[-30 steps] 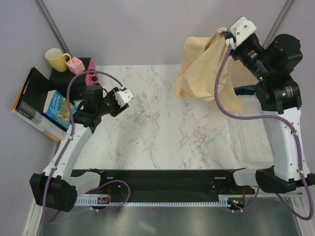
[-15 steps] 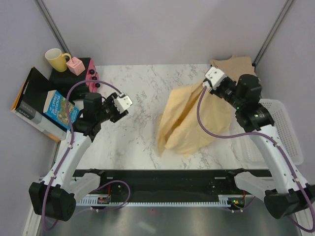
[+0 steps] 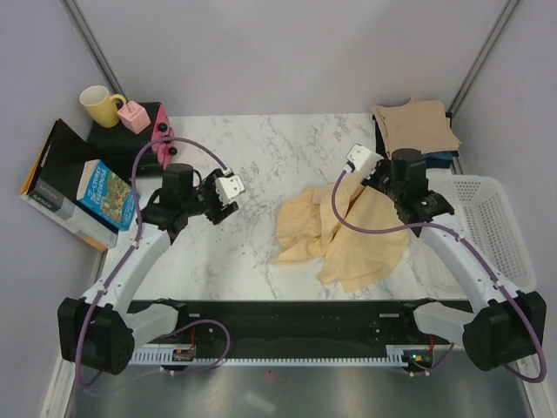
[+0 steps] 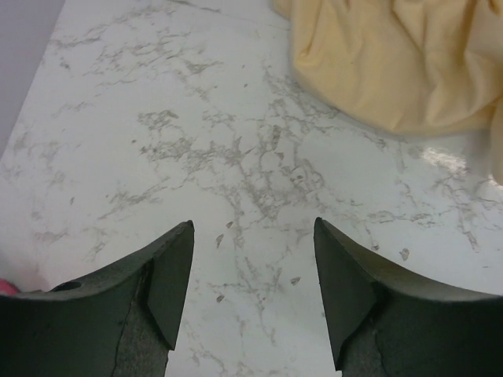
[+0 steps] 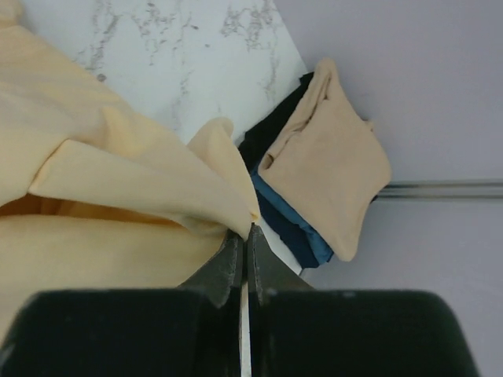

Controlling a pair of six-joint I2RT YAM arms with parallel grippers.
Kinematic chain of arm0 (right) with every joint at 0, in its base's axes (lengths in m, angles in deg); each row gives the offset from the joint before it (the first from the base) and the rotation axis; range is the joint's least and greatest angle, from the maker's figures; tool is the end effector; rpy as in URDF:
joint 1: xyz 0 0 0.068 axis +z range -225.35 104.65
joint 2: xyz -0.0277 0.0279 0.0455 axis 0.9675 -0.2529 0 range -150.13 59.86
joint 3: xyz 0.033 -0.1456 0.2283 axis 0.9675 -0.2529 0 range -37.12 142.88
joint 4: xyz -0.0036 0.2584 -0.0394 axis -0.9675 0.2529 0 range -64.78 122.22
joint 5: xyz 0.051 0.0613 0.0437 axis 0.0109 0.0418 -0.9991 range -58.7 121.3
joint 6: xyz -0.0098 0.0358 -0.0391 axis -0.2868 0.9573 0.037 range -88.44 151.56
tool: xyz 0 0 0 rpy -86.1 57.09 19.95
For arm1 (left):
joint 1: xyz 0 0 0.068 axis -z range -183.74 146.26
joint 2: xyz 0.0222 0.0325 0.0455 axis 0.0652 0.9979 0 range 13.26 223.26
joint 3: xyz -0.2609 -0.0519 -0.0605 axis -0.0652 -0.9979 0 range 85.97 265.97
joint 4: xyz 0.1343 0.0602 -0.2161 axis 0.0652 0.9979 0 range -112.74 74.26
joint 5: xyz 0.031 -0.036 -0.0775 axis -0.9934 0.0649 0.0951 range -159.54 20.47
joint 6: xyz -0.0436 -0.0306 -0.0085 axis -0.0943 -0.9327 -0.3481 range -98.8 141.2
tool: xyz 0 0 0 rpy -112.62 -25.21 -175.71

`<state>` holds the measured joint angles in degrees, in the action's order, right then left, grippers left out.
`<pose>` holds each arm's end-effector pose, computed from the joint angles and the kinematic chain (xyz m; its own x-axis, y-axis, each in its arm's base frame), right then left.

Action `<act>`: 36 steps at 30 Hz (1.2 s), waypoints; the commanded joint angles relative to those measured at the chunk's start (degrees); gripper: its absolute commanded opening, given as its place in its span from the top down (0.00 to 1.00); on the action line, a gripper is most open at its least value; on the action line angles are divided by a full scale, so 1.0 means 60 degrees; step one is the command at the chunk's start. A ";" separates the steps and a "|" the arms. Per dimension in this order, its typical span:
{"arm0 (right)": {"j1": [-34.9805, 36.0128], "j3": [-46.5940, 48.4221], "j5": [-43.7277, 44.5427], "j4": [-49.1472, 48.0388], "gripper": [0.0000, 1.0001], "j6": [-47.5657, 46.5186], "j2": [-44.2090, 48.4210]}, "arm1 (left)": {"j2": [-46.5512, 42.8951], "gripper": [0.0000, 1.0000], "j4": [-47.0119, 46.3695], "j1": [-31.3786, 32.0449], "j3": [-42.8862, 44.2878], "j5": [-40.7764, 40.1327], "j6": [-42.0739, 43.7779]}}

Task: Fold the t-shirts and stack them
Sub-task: Grab the tshirt from the pile, then move the tshirt to the center of the board

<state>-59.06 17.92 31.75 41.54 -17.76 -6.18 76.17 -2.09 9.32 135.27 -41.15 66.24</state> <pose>0.2517 0.0734 0.3166 -0.0795 -0.8133 -0.5764 -0.5126 0.5292 -0.6761 0.2291 -0.0705 0.2899 0.0238 0.6336 -0.7733 0.7991 0.4528 0.3956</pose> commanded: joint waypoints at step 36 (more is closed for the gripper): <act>-0.0035 0.0860 0.1112 -0.1006 1.00 0.0632 -0.0624 | 0.8761 0.35 0.0953 0.3433 0.5436 -0.0321 0.0053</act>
<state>-59.08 20.04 37.74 37.27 -14.72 -10.50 127.16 1.40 28.99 165.17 -41.37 65.84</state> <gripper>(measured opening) 0.011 0.713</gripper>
